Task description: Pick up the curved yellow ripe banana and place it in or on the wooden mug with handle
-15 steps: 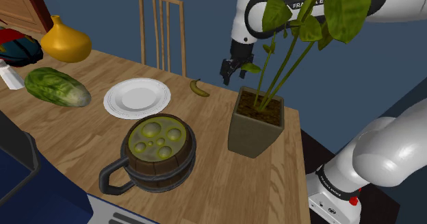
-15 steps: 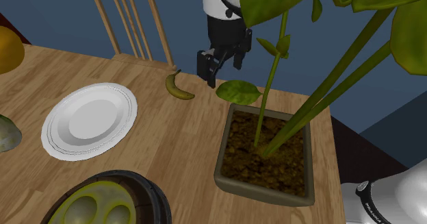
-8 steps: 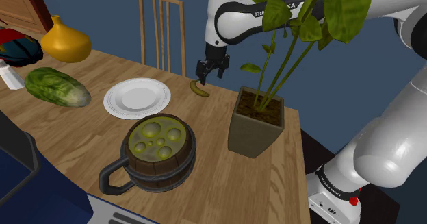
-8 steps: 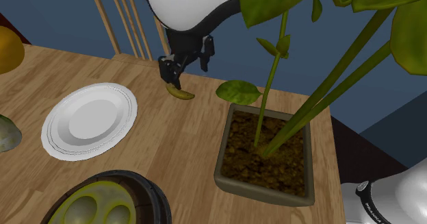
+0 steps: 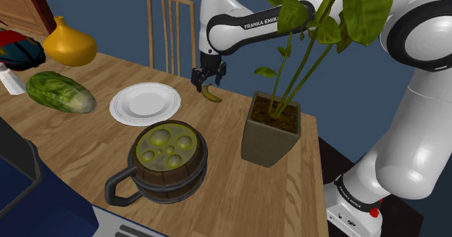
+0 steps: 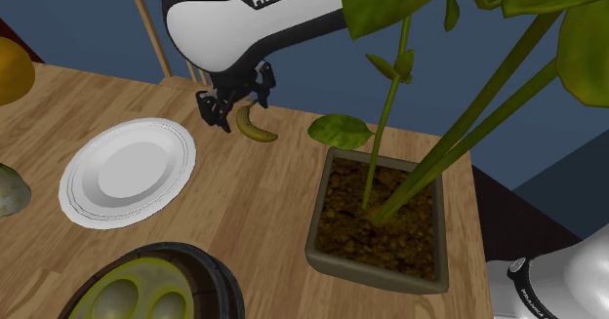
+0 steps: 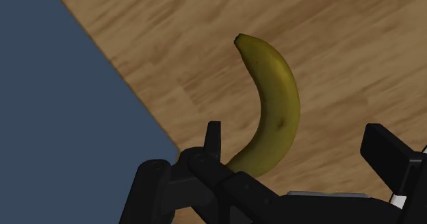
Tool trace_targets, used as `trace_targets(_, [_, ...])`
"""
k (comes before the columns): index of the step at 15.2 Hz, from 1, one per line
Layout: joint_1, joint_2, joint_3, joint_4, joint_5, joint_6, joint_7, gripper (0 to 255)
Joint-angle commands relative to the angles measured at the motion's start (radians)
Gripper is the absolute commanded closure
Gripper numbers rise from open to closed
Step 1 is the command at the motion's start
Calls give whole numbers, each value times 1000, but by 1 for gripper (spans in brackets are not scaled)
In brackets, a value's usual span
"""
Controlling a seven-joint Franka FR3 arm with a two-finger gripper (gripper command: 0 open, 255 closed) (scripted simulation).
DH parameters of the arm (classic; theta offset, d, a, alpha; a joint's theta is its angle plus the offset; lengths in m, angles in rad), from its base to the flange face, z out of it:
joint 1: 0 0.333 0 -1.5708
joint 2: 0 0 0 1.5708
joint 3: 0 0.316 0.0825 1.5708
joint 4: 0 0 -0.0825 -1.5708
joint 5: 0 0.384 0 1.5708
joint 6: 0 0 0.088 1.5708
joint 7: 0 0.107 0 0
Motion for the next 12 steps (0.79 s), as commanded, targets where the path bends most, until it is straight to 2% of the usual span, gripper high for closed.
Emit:
trace_targets(1, [0,9,-1,-14,-3,23,2,0])
trace_targets(4, [2,27,-4,-37,-9,65,5,0])
trace_targets(12, [2,27,-4,-37,-9,64,5,0])
